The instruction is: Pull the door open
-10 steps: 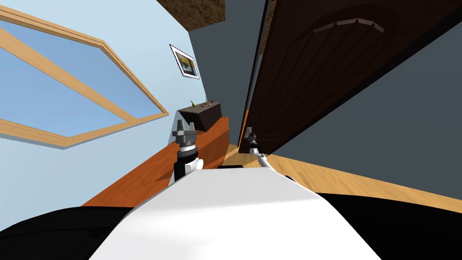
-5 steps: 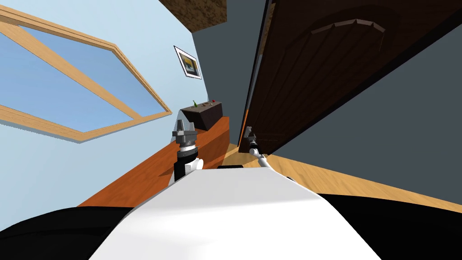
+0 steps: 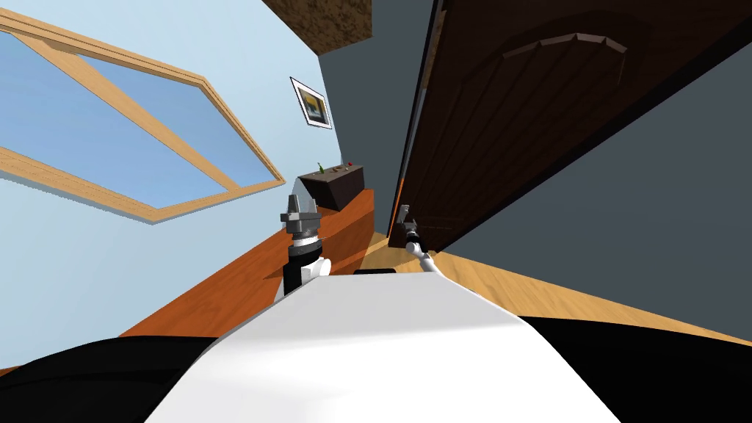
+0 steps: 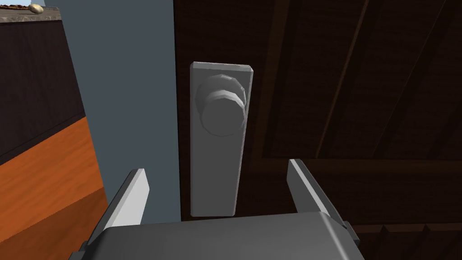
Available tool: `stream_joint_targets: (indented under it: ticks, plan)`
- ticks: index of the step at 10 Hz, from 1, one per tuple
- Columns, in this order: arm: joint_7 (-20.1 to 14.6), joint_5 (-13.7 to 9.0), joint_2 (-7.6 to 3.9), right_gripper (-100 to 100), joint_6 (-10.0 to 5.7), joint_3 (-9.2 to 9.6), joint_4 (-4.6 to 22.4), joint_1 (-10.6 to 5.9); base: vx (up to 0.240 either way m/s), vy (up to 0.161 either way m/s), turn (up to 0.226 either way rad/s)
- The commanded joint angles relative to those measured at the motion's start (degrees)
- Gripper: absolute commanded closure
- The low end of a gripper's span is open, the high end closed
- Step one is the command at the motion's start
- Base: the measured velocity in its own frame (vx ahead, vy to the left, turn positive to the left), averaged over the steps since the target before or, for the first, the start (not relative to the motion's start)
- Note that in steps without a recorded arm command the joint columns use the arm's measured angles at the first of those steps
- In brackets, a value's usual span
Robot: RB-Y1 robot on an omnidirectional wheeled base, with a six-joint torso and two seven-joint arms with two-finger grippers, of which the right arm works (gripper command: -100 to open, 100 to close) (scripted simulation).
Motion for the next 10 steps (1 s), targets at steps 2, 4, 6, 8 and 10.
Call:
stream_joint_targets:
  ticks: [2,4,6,8,10]
  plan:
    - [-2.9,-2.2,-0.11,-100,-0.52,0.68,-0.7,0.5,-0.063,-0.043,0.043]
    - [-4.2,-2.2,-1.98,-100,-1.02,-0.36,0.3,0.72,0.032,0.018,0.099]
    - [-6.3,-2.6,-4.09,-100,-1.69,-1.36,1.4,1.01,0.183,0.06,0.221]
    - [-8.4,-3.0,-6.27,-100,-2.38,-2.39,2.5,1.32,0.165,-0.005,0.166]
    - [-10.5,-3.5,-8.42,-100,-3.05,-3.4,3.6,1.61,0.169,-0.005,0.203]
